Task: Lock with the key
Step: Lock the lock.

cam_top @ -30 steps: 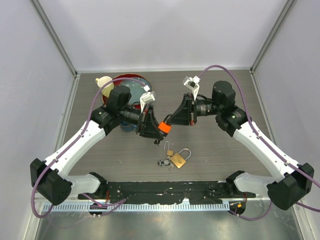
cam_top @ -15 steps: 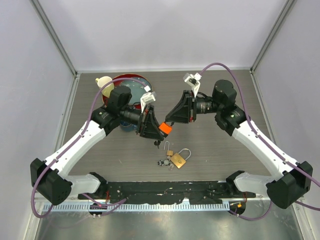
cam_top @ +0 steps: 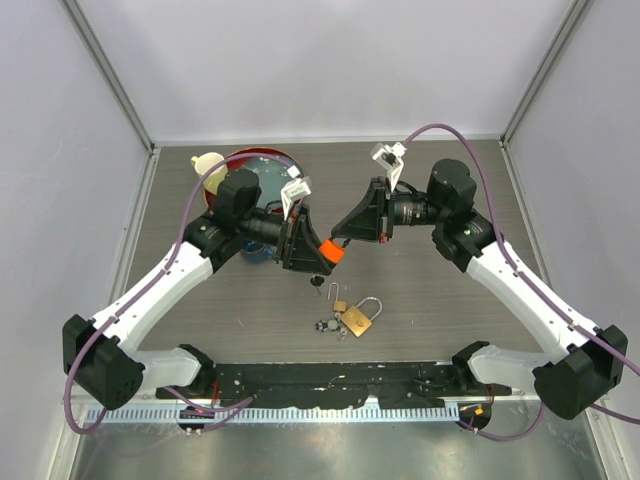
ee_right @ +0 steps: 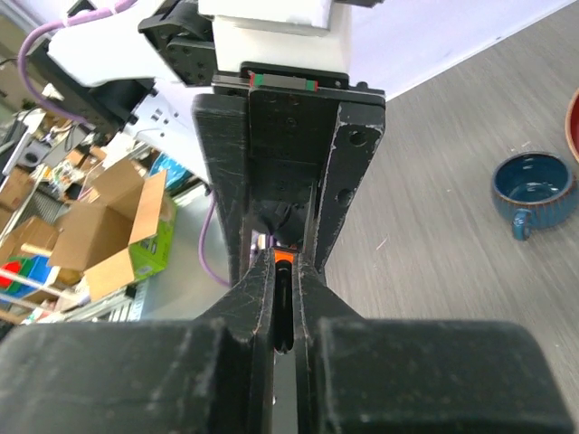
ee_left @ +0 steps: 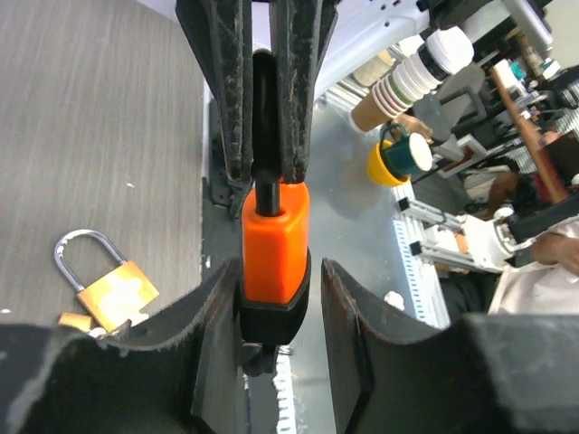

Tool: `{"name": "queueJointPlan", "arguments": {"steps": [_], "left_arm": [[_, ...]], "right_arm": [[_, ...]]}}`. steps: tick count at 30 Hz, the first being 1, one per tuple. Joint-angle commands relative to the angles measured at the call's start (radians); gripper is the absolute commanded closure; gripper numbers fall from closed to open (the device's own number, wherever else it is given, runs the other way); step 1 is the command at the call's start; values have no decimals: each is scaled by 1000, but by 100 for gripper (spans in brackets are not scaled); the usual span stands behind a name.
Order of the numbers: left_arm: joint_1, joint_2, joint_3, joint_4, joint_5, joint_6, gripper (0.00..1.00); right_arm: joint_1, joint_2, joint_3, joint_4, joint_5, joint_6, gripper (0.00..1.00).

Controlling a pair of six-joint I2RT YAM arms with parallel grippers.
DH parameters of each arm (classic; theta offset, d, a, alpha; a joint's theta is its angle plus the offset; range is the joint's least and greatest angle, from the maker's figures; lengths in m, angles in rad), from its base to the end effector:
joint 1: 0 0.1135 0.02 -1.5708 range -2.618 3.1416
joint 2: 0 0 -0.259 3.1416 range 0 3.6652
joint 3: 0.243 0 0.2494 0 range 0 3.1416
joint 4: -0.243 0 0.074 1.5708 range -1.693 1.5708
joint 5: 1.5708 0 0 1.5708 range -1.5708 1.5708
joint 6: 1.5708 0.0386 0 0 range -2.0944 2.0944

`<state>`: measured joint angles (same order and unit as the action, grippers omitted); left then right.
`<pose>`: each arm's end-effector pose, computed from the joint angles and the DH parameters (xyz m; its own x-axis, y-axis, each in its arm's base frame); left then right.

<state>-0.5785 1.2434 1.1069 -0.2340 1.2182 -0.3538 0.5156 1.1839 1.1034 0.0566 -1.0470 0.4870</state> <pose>0.2030 -0.1758 0.3536 -0.6036 0.2513 -0.7567 0.7592 -0.1089 -0.6417 0.2112 0.1581 0.3915 -0.4862 -0.0065 -0.8738 -0.8738 0.0129 0.4861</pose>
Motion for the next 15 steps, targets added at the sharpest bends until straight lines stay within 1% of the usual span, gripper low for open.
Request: {"name": "queueJointPlan", "arguments": {"steps": [1,2,4,5,8,9,10,11,13,15], "left_arm": [[-4,-27,22,213,-29,-73,51],[-4,-28,22,219,-34,-73,42],[-3,-27,24,225,-52,-73,36],[-3,-27,24,225,-63,-73,29],[0,-30,33,225,-118,-70,21],[2,-35,34,228,-132,-68,20],[3,-39,34,229,-176,-67,18],[6,-42,34,229,-206,-66,15],[9,-58,36,229,-290,-65,13],[11,-70,30,271,-354,-63,11]], "right_arm": [[9,-44,-30,107,129,54,99],[11,-49,-45,120,142,79,99],[9,-66,-66,176,180,110,99],[9,-70,-80,189,192,126,99],[11,-89,-91,193,252,136,99],[9,-95,-97,193,269,137,99],[11,-111,-102,198,306,137,99],[11,-119,-109,198,326,139,99],[9,-136,-117,206,358,151,99],[9,-168,-135,210,421,165,99]]}}
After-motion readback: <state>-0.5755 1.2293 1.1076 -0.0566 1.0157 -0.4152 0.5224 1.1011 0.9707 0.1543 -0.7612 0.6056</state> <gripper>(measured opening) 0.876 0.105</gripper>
